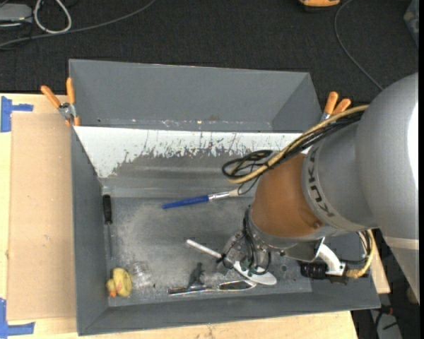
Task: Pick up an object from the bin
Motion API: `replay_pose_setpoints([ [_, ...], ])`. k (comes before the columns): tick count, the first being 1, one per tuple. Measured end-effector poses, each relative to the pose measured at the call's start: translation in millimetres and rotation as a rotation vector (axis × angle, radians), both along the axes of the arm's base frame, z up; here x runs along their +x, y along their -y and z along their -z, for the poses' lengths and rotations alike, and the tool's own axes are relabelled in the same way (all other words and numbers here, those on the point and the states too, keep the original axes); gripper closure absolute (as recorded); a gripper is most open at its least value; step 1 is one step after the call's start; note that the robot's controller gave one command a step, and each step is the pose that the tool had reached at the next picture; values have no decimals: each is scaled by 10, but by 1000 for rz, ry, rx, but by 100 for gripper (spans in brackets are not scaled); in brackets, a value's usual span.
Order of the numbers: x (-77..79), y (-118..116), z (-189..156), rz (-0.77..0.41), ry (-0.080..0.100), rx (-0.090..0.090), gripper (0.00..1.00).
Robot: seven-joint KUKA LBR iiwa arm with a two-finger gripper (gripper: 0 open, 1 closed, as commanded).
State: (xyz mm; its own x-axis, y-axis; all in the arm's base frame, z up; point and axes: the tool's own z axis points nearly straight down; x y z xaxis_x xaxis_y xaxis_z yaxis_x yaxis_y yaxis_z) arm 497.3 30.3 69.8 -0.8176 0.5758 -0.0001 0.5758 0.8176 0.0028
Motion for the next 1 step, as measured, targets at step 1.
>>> replay_pose_setpoints([
  [1,0,-1,-2,-1,0,0,100],
])
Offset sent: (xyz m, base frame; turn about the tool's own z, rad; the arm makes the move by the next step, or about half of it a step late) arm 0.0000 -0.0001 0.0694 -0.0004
